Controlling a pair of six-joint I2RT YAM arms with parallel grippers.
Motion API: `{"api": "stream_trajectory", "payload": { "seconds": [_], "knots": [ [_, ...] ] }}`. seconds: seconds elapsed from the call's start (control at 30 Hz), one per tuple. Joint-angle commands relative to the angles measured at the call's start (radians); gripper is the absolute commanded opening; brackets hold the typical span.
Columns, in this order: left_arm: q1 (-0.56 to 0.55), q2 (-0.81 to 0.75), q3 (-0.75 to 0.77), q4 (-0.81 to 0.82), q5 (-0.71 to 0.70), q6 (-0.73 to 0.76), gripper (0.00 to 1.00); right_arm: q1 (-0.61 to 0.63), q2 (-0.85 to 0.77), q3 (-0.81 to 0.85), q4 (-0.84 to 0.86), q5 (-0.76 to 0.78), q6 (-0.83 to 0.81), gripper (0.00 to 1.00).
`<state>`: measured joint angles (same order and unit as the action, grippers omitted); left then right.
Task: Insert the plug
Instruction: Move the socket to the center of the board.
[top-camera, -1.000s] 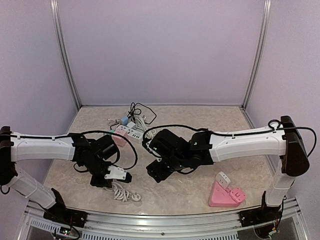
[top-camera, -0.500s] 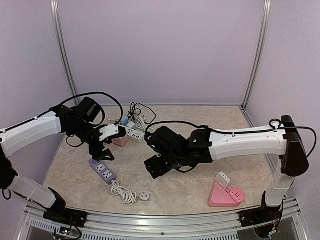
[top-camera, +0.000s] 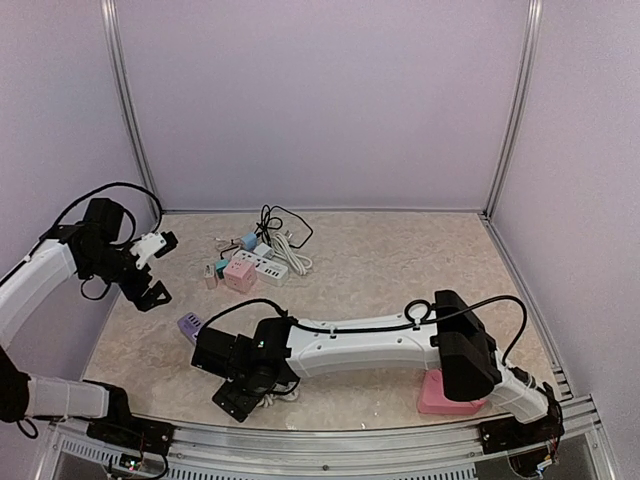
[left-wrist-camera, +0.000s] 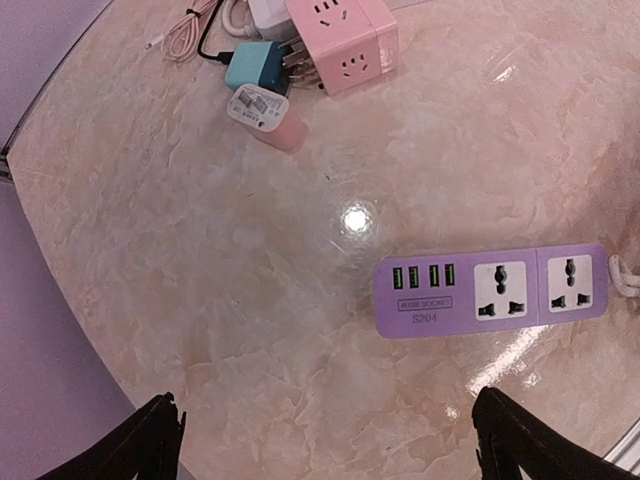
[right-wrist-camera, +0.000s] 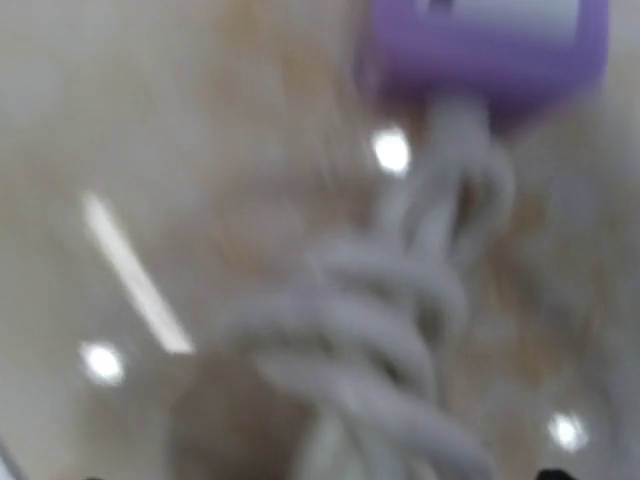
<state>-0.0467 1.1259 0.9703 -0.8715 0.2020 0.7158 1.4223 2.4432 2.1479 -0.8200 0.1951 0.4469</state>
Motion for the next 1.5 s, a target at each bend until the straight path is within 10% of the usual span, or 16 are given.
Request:
{"api": "stream_trajectory", "payload": {
  "seconds": [0.0, 0.1, 0.2, 0.27, 0.73, 1.2, 1.33, 1.47],
  "knots": [
    [-0.007, 0.021, -0.065, 0.085, -0.074, -0.018, 0.99, -0.019, -0.003, -0.023, -0.189, 0.097, -0.046, 0.9],
    [-0.052, 0.076, -0.095, 0.138, -0.172, 0.003, 0.96, -0.038, -0.066, -0.126, -0.223, 0.198, -0.036, 0.85],
    [-0.103, 0.145, -0.098, 0.159, -0.198, 0.007, 0.93, -0.08, -0.172, -0.302, -0.13, 0.225, -0.048, 0.35],
    [-0.139, 0.186, -0.083, 0.149, -0.19, -0.004, 0.92, -0.112, -0.25, -0.437, -0.005, 0.169, -0.124, 0.2],
    [-0.451, 0.189, -0.124, 0.138, -0.071, 0.062, 0.93, -0.257, -0.591, -0.966, 0.182, -0.121, -0.847, 0.25],
    [-0.274, 0.076, -0.091, 0.189, 0.005, -0.003, 0.95, -0.422, -0.611, -0.776, 0.075, -0.123, -0.804, 0.98],
    [-0.18, 0.071, -0.027, 0.233, 0.021, -0.127, 0.96, -0.418, -0.588, -0.664, 0.102, -0.477, -0.738, 1.0],
    [-0.17, 0.152, 0.073, 0.266, -0.023, -0.279, 0.96, -0.388, -0.548, -0.635, 0.294, -0.437, -0.597, 1.0]
  ]
}}
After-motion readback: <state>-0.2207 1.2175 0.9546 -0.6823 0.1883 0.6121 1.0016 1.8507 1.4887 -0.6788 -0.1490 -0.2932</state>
